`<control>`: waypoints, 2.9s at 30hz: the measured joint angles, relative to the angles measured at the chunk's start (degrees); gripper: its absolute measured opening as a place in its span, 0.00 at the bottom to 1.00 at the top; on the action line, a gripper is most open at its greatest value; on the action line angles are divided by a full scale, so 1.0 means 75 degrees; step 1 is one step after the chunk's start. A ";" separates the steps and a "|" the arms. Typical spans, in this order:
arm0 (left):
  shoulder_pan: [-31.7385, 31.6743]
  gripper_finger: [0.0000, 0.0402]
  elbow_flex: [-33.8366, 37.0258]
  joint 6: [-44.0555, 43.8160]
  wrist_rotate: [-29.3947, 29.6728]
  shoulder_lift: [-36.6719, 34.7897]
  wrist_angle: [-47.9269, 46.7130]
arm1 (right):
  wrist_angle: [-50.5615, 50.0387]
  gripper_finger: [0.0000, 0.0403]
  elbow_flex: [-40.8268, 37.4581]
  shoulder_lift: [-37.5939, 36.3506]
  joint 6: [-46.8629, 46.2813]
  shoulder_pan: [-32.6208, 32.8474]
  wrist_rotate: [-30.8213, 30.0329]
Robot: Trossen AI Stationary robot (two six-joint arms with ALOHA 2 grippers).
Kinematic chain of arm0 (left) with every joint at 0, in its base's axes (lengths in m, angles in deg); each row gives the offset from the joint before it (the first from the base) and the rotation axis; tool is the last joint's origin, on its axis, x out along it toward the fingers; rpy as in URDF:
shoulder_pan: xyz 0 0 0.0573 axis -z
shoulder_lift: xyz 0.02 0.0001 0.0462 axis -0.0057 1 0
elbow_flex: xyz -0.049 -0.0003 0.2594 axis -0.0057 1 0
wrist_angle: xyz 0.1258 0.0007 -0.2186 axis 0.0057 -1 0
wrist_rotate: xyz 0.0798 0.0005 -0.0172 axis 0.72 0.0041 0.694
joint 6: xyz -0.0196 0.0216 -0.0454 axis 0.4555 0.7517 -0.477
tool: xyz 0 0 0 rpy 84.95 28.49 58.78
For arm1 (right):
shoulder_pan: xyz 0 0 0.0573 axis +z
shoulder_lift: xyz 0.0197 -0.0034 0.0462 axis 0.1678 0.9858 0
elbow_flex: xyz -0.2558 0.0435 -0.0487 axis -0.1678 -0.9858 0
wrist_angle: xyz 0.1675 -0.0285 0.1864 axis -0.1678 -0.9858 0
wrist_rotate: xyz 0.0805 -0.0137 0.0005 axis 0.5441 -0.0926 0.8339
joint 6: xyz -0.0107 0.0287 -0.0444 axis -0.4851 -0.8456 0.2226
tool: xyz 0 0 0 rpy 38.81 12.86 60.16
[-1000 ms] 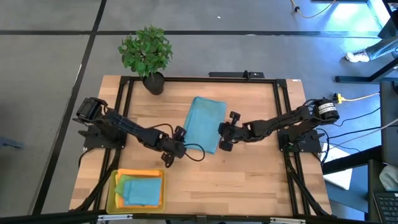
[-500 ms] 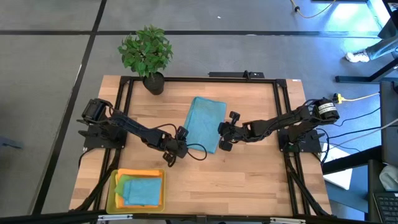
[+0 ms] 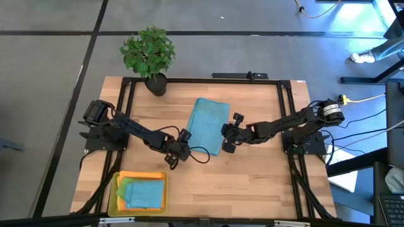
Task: Fold microfiber towels
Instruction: Fold the blue microfiber cloth
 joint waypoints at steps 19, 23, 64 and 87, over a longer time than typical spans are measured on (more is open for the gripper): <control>-0.0009 0.00 -0.0713 0.0182 0.0677 0.0012 -0.1075 | -0.0003 0.07 0.0000 0.0000 0.0003 0.0000 0.0000; -0.0006 0.00 -0.0946 0.0137 0.0887 0.0012 -0.1629 | -0.0005 0.07 0.0000 0.0003 0.0002 0.0000 0.0000; -0.0171 0.00 -0.1625 -0.0247 0.2235 -0.0001 -0.4102 | 0.0995 0.07 -0.0003 0.0003 -0.0172 -0.0809 0.0414; -0.1137 0.00 -0.0877 -0.0689 0.1131 -0.0002 -0.3914 | 0.5680 0.07 0.0352 0.2529 0.1000 -0.4062 0.3818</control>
